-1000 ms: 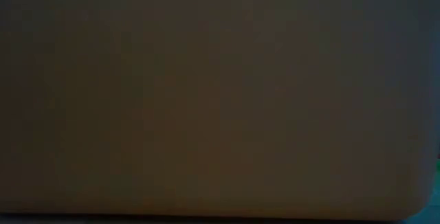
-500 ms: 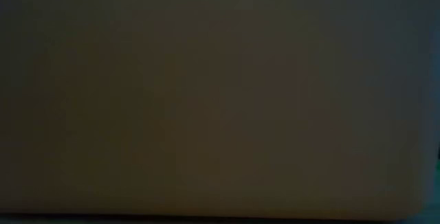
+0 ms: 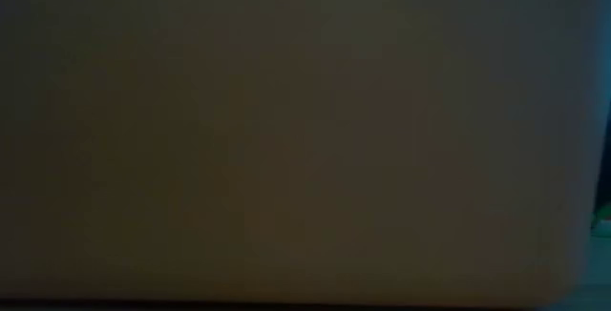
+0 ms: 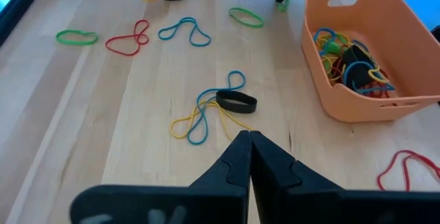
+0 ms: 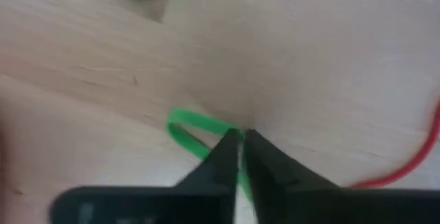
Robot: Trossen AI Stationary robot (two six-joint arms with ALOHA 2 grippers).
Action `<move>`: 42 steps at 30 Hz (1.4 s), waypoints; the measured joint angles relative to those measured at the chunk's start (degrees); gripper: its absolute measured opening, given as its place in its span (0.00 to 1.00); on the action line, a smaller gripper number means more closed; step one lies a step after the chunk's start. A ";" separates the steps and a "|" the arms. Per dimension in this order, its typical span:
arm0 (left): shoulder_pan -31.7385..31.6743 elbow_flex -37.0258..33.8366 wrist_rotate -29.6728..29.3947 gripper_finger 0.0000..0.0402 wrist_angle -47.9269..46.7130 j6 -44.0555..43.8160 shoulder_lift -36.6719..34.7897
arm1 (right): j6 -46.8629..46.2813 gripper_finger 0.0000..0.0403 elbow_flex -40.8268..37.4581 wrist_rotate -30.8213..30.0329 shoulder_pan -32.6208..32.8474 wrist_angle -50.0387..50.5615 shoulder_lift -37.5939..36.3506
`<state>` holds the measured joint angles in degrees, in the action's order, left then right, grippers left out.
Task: Pick and place rubber bands into bin
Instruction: Put the bottom green rubber band into the bin
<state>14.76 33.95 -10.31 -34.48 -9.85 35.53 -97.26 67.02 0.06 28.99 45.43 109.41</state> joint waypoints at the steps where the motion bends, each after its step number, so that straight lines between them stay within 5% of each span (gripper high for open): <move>1: 0.00 0.00 0.06 0.00 0.01 0.00 0.00 | -0.02 0.03 0.08 -0.01 0.00 -0.13 0.02; 17: 0.00 0.00 0.15 0.00 0.00 0.13 0.02 | -0.19 0.01 25.27 -3.92 2.16 29.40 0.41; 26: 0.00 0.00 0.14 0.01 0.00 0.13 0.02 | 14.73 0.00 34.02 -18.88 1.72 11.97 0.24; 32: 0.13 -0.02 0.15 0.00 -0.02 0.04 0.02 | 22.63 0.00 33.11 -18.63 0.30 0.76 4.01; 42: 0.17 -0.04 1.55 0.00 0.00 0.02 0.02 | 28.83 0.01 33.05 -7.65 -0.24 -11.47 14.41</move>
<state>14.94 33.91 -8.75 -34.48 -9.82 35.55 -68.42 100.07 -7.59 28.75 33.96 123.81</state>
